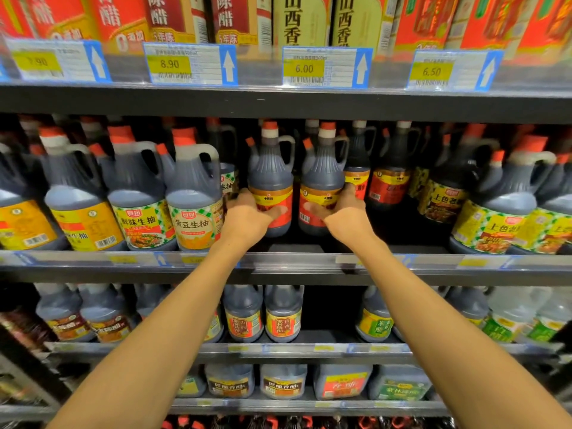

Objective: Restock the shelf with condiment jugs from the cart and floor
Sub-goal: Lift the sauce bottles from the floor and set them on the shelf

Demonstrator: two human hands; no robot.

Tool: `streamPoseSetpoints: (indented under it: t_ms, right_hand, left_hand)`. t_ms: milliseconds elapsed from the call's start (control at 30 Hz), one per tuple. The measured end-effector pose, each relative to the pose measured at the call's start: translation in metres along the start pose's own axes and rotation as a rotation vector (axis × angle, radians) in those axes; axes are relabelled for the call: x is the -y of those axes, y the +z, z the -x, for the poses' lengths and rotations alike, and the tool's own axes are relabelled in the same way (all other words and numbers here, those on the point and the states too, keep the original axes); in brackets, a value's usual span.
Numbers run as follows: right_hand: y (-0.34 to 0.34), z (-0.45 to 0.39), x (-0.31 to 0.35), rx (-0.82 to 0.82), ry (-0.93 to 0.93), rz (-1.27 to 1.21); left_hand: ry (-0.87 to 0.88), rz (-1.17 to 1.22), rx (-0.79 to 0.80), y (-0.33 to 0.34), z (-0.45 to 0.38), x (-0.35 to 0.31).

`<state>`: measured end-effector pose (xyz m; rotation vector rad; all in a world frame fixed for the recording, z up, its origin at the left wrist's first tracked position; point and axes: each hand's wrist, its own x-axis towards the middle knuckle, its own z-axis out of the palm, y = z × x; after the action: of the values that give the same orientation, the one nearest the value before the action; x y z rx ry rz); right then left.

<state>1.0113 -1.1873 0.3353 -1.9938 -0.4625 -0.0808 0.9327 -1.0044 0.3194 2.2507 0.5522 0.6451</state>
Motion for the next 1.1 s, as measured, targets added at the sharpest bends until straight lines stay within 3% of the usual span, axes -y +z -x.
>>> streamPoseSetpoints:
  t_ms: [700, 967, 1100]
  right_hand:
    - [-0.012, 0.014, 0.023, 0.079, 0.129, 0.167]
    - [-0.032, 0.033, 0.024, 0.159, 0.169, 0.422]
    - [-0.038, 0.065, 0.04, 0.17, 0.036, 0.577]
  left_hand:
    - [-0.082, -0.058, 0.08, -0.015, 0.014, -0.016]
    - [0.079, -0.383, 0.086, -0.04, 0.05, -0.023]
    - [0.187, -0.347, 0.135, -0.066, 0.076, -0.024]
